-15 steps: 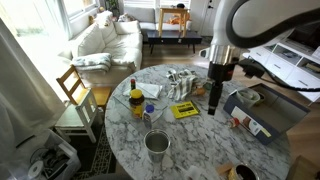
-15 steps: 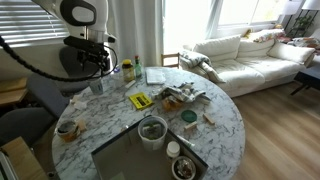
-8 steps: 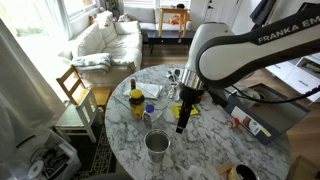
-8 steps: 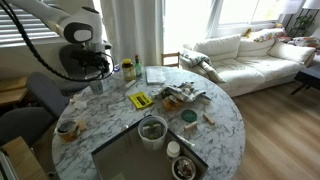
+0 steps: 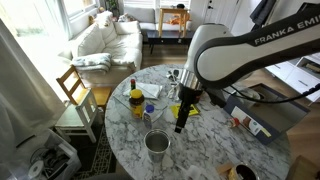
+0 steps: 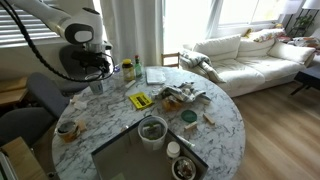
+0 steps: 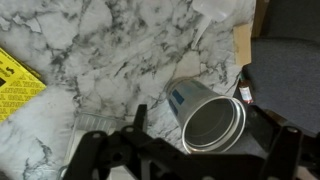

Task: Bring the cup close to the box, then place the juice packets in it

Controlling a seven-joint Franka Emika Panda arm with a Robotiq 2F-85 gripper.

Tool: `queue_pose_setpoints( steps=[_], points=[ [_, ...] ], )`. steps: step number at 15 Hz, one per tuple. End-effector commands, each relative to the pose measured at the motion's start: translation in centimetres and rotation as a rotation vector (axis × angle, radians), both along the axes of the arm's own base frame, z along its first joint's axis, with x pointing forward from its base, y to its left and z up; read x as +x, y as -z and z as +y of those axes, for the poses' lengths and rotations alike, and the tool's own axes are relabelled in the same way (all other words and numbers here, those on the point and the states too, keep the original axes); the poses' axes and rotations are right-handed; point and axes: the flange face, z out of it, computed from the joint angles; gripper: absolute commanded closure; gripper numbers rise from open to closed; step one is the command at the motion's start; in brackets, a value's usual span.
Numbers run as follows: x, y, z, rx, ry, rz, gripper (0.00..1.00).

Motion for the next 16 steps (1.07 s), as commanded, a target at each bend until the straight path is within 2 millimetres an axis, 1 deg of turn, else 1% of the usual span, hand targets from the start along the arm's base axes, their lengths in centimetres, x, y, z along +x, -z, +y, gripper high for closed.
queue_pose_setpoints(
  steps=[1, 5, 8, 9, 10, 11, 12, 13, 14, 16],
  points=[
    [0.6, 1.7, 0.3, 0.024, 0.041, -0.027, 0.0],
    [1.5, 3.3, 1.0, 0.063, 0.076, -0.086, 0.0],
    [1.8, 4.8, 1.6, 0.076, 0.095, -0.111, 0.0],
    [1.8, 5.2, 1.7, 0.078, 0.097, -0.114, 0.02],
    [1.8, 5.6, 1.8, 0.078, 0.096, -0.118, 0.26],
    [1.8, 6.0, 1.8, 0.075, 0.098, -0.121, 0.27],
    [1.8, 6.2, 1.8, 0.074, 0.099, -0.122, 0.3],
    [1.8, 6.5, 1.7, 0.073, 0.101, -0.121, 0.37],
    [1.8, 6.6, 1.6, 0.074, 0.103, -0.119, 0.47],
    [1.8, 6.7, 1.3, 0.075, 0.108, -0.114, 0.62]
  ],
)
